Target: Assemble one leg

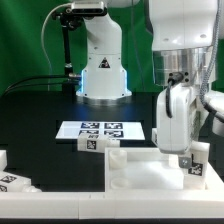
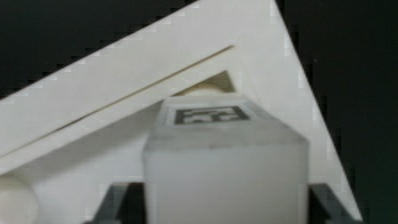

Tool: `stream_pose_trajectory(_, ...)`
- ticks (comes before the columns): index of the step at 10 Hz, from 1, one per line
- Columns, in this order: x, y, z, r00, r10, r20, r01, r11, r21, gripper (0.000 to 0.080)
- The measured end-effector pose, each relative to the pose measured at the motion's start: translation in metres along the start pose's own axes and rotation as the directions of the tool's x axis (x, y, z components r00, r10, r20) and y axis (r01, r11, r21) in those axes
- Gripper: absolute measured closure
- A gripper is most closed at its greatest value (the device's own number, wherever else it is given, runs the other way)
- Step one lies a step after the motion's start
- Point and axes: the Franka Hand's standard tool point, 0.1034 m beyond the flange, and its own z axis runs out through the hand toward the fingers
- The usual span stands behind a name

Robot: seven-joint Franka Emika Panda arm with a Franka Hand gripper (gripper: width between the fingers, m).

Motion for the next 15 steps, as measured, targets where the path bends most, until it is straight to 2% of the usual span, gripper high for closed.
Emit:
stream_pose_trajectory(1,-0.0012,0.0002,0.0004,0.998,-0.058,-0.002,0.058,0.998,0.004,0.0349)
stream_pose_trajectory(2,-0.0062,0.0001,0.0005,0.971,-0.241,-0.003,0.241,0.970,0.018,0.0225)
stream_pose_trajectory(3,-0.0090,0.0007,0.0013,0.900,-0.437,-0.006,0.437,0.899,0.029,0.0225)
stream_pose_trajectory(4,-0.0101,0.0043,0.0030,0.848,-0.530,-0.005,0.530,0.848,0.023,0.0165)
stream_pose_trajectory(5,-0.0085,0.0032,0.0030,0.841,-0.541,-0.008,0.541,0.841,0.022,0.0154)
stream_pose_trajectory(7,-0.0072,0.0027,0.0033,0.772,-0.635,-0.013,0.635,0.772,0.020,0.0151)
stream_pose_trajectory(8,-0.0068,0.0026,0.0033,0.707,-0.707,-0.018,0.707,0.707,0.016,0.0151)
stream_pose_trajectory(9,-0.0079,0.0014,0.0020,0.524,-0.851,-0.032,0.852,0.524,-0.002,0.0151)
stream_pose_trajectory(10,-0.0106,-0.0035,-0.0018,0.402,-0.915,-0.032,0.915,0.402,0.000,0.0151)
stream_pose_trajectory(11,-0.0094,-0.0040,-0.0011,0.427,-0.903,-0.036,0.904,0.428,0.003,0.0151)
stream_pose_trajectory(13,-0.0090,-0.0039,-0.0006,0.456,-0.889,-0.037,0.890,0.456,0.002,0.0416)
stream_pose_trajectory(14,-0.0087,-0.0042,-0.0007,0.472,-0.881,-0.037,0.881,0.473,0.003,0.0416)
stream_pose_trajectory(15,-0.0059,-0.0054,-0.0009,0.560,-0.827,-0.039,0.828,0.560,0.005,0.0508)
